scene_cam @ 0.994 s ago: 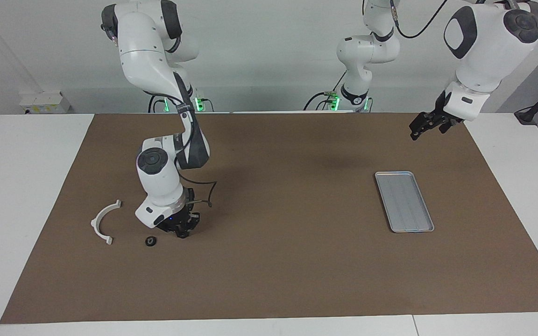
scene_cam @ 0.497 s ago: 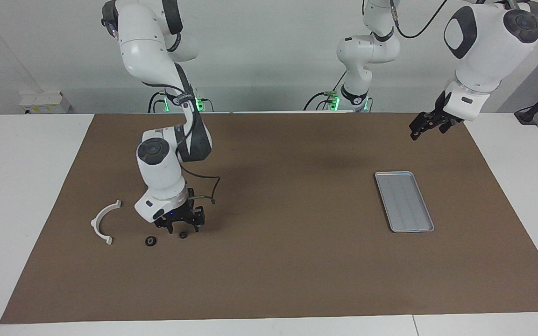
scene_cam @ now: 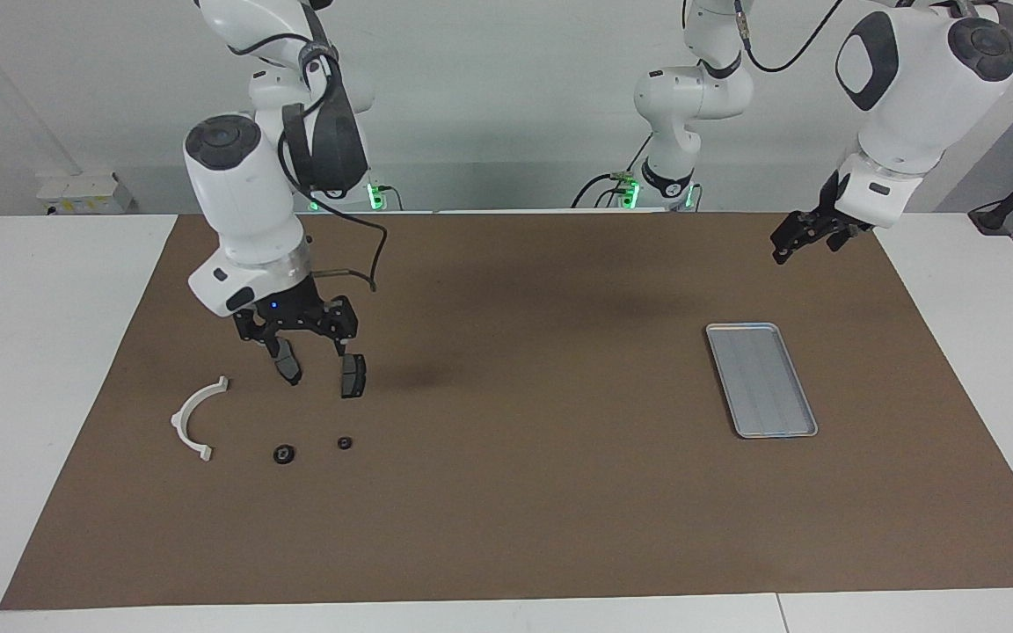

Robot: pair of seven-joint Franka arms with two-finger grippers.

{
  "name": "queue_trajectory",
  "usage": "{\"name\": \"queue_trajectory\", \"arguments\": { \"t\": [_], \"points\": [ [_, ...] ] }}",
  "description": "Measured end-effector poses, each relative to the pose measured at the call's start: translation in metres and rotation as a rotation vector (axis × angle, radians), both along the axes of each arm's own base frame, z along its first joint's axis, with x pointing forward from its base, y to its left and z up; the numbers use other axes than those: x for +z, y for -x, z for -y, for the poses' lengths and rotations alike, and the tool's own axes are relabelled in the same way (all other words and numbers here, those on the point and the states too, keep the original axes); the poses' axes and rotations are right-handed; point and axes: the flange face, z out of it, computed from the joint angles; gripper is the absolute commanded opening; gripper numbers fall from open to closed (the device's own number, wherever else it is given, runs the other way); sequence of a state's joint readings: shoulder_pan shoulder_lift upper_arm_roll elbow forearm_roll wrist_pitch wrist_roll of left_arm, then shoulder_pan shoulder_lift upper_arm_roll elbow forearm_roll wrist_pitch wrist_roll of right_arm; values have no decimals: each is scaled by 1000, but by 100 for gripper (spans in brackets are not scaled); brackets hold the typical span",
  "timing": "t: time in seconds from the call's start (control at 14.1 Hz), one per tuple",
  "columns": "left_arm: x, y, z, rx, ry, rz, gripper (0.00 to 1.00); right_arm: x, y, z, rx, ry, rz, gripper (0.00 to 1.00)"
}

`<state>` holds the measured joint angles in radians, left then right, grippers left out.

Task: Place bearing gear from tray to pile

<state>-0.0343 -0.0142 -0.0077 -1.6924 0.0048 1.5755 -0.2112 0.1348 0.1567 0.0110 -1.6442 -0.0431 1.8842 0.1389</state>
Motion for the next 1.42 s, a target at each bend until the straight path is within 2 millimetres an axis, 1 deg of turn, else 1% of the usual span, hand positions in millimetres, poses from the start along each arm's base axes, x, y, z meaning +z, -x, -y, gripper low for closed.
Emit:
{"name": "queue_trajectory", "arguments": {
  "t": [0.14,0.35,0.57,0.64,0.71,0.85,0.99,1.21,1.42],
  "points": [
    [0,0,0,0,0,0,100,27,15,16,27,4,-19,100],
    [0,0,0,0,0,0,100,58,31,41,67,10,-29,100],
    [0,0,0,0,0,0,100,72,41,83,79,0,-42,100],
    [0,0,0,0,0,0,100,77,44,93,81,-5,-37,100],
    [0,0,0,0,0,0,100,85,48,99,75,-7,-25,100],
    [0,0,0,0,0,0,100,104,58,100,74,-5,0,100],
    [0,0,0,0,0,0,100,113,68,96,72,-5,-12,100],
    [0,0,0,0,0,0,100,113,73,91,-24,-13,-30,100],
    [0,0,0,0,0,0,100,111,72,89,-19,-13,-28,100]
  ]
}}
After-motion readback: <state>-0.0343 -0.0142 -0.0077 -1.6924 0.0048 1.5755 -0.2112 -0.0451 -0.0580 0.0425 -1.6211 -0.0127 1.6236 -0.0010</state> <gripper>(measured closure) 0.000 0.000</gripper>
